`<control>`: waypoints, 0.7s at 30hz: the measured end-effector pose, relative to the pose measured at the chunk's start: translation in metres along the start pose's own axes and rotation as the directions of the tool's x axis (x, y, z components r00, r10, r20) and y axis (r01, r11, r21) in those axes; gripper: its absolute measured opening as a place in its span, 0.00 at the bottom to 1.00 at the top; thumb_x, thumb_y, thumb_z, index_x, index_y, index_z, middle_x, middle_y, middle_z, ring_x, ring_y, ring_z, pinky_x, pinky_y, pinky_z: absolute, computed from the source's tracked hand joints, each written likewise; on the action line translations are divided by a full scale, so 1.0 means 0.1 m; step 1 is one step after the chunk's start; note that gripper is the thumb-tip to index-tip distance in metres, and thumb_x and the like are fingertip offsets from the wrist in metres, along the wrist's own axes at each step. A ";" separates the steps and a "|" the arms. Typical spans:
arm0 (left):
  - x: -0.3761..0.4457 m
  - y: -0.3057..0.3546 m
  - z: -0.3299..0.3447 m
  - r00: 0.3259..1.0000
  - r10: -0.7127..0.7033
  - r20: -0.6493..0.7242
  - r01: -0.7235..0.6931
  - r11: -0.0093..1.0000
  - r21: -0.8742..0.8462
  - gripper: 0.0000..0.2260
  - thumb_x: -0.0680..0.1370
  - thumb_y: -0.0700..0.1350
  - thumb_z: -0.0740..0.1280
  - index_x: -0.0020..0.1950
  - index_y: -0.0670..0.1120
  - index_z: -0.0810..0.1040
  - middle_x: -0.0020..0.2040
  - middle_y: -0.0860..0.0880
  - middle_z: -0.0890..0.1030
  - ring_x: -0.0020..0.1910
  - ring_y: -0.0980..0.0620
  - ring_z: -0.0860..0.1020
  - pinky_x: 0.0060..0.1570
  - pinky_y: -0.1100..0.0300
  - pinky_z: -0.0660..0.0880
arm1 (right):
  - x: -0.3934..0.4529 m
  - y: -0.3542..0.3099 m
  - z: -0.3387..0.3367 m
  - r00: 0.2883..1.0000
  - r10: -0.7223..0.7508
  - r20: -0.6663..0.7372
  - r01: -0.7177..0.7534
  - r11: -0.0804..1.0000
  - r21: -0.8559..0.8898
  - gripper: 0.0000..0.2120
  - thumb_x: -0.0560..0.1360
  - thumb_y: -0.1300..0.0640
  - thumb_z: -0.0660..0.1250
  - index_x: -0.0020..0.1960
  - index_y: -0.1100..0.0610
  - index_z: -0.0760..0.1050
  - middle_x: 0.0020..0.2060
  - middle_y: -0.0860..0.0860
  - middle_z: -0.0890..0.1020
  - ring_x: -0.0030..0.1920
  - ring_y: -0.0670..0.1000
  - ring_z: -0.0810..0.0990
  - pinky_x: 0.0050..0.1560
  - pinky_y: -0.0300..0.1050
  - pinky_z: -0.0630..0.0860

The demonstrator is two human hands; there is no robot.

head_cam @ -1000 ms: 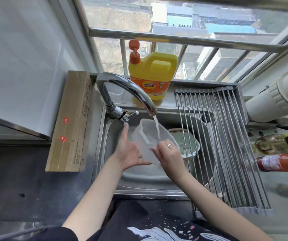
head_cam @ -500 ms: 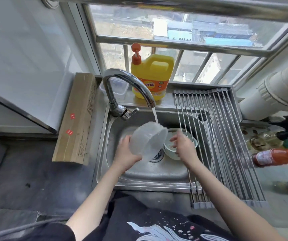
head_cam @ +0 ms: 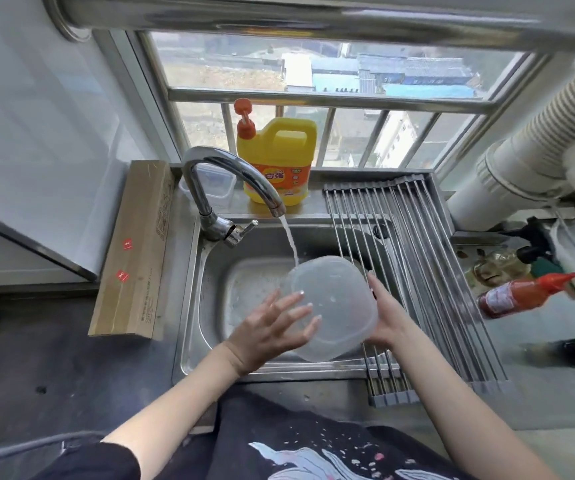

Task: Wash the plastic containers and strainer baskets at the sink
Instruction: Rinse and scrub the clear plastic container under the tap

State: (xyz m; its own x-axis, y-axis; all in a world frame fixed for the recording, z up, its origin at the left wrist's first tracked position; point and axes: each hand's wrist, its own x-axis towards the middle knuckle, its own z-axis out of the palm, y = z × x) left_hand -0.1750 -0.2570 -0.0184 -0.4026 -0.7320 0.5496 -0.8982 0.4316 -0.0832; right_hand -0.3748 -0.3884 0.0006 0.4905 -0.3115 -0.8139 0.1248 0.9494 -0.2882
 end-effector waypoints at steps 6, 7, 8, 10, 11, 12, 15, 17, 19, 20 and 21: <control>0.16 -0.04 0.04 0.977 -0.142 0.159 0.149 0.988 -0.030 0.38 0.65 0.29 0.59 0.73 0.51 0.57 0.68 0.42 0.63 0.70 0.45 0.64 0.66 0.36 0.63 | -0.09 -0.24 0.10 0.873 -0.469 -0.130 0.416 0.858 -0.302 0.20 0.73 0.42 0.67 0.49 0.60 0.79 0.47 0.60 0.82 0.45 0.61 0.81 0.46 0.61 0.79; 0.17 -0.04 0.05 0.967 -0.180 0.183 0.189 0.982 -0.031 0.41 0.64 0.28 0.61 0.74 0.52 0.55 0.69 0.43 0.62 0.71 0.45 0.63 0.66 0.37 0.63 | -0.08 -0.26 0.09 0.816 -0.547 -0.186 0.452 0.805 -0.385 0.23 0.71 0.39 0.68 0.44 0.60 0.79 0.42 0.59 0.82 0.42 0.60 0.81 0.45 0.58 0.79; 0.17 -0.04 0.06 0.954 -0.225 0.196 0.240 0.969 -0.061 0.43 0.63 0.27 0.62 0.74 0.52 0.55 0.70 0.43 0.62 0.71 0.45 0.63 0.67 0.39 0.63 | -0.09 -0.28 0.09 0.752 -0.619 -0.227 0.454 0.736 -0.503 0.24 0.70 0.37 0.67 0.37 0.60 0.77 0.35 0.57 0.80 0.36 0.57 0.79 0.41 0.52 0.78; 0.13 -0.02 0.10 0.916 -0.347 0.201 0.380 0.911 -0.160 0.41 0.64 0.27 0.62 0.74 0.51 0.57 0.69 0.43 0.63 0.70 0.44 0.63 0.69 0.45 0.65 | -0.05 -0.29 0.08 0.679 -0.702 -0.214 0.449 0.628 -0.635 0.25 0.71 0.38 0.67 0.30 0.58 0.71 0.25 0.52 0.72 0.28 0.51 0.72 0.33 0.45 0.71; 0.12 -0.02 0.11 0.888 -0.409 0.208 0.446 0.875 -0.186 0.38 0.66 0.29 0.61 0.73 0.50 0.58 0.68 0.43 0.63 0.69 0.44 0.64 0.68 0.47 0.66 | -0.04 -0.29 0.09 0.673 -0.709 -0.212 0.461 0.625 -0.630 0.25 0.72 0.39 0.67 0.30 0.59 0.71 0.25 0.52 0.71 0.27 0.51 0.71 0.33 0.45 0.70; 0.10 -0.03 0.12 0.857 -0.465 0.223 0.506 0.842 -0.186 0.34 0.68 0.31 0.60 0.73 0.49 0.59 0.67 0.44 0.64 0.68 0.45 0.65 0.66 0.48 0.67 | -0.02 -0.28 0.10 0.673 -0.702 -0.232 0.460 0.644 -0.612 0.25 0.71 0.39 0.67 0.32 0.61 0.73 0.26 0.53 0.73 0.29 0.51 0.72 0.34 0.46 0.71; 0.04 -0.06 0.15 0.765 -0.579 0.283 0.633 0.758 -0.158 0.33 0.66 0.31 0.65 0.69 0.46 0.61 0.63 0.43 0.69 0.63 0.46 0.66 0.61 0.47 0.73 | 0.05 -0.28 0.06 0.636 -0.730 -0.251 0.441 0.611 -0.657 0.25 0.71 0.38 0.67 0.27 0.56 0.69 0.24 0.51 0.70 0.28 0.50 0.68 0.33 0.45 0.67; 0.00 -0.08 0.17 0.736 -0.605 0.305 0.663 0.736 -0.139 0.33 0.65 0.30 0.68 0.68 0.45 0.62 0.61 0.42 0.73 0.61 0.46 0.67 0.59 0.47 0.74 | 0.09 -0.26 0.04 0.649 -0.713 -0.267 0.452 0.643 -0.619 0.24 0.71 0.39 0.68 0.29 0.57 0.70 0.25 0.52 0.70 0.29 0.51 0.68 0.34 0.46 0.67; -0.02 -0.10 0.15 0.699 -0.607 0.378 0.693 0.705 -0.150 0.28 0.68 0.31 0.67 0.67 0.43 0.65 0.60 0.42 0.74 0.61 0.45 0.71 0.59 0.49 0.74 | 0.09 -0.27 0.05 0.641 -0.705 -0.304 0.454 0.667 -0.591 0.24 0.71 0.38 0.68 0.31 0.58 0.72 0.26 0.53 0.71 0.31 0.52 0.69 0.35 0.47 0.68; -0.01 -0.10 0.16 0.632 -0.627 0.455 0.755 0.630 -0.182 0.24 0.72 0.35 0.66 0.67 0.43 0.67 0.61 0.43 0.74 0.60 0.46 0.72 0.60 0.51 0.72 | 0.09 -0.28 0.05 0.645 -0.693 -0.322 0.423 0.675 -0.605 0.24 0.71 0.38 0.67 0.29 0.57 0.70 0.26 0.52 0.70 0.30 0.52 0.69 0.34 0.47 0.68; 0.04 -0.10 0.15 0.516 -0.645 0.564 0.848 0.478 -0.228 0.20 0.76 0.39 0.65 0.67 0.43 0.68 0.61 0.45 0.75 0.60 0.48 0.73 0.60 0.54 0.71 | 0.11 -0.29 0.01 0.649 -0.678 -0.346 0.391 0.687 -0.612 0.23 0.71 0.38 0.67 0.29 0.56 0.70 0.26 0.52 0.72 0.30 0.52 0.70 0.33 0.48 0.69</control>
State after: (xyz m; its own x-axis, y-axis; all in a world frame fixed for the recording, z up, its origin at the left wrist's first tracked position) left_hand -0.1701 -0.2722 -0.0284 0.2726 -0.9531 -0.1314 -0.7310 -0.2940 0.6158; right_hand -0.3722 -0.4197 0.0010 -0.0644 -0.8593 -0.5074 -0.2506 0.5061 -0.8253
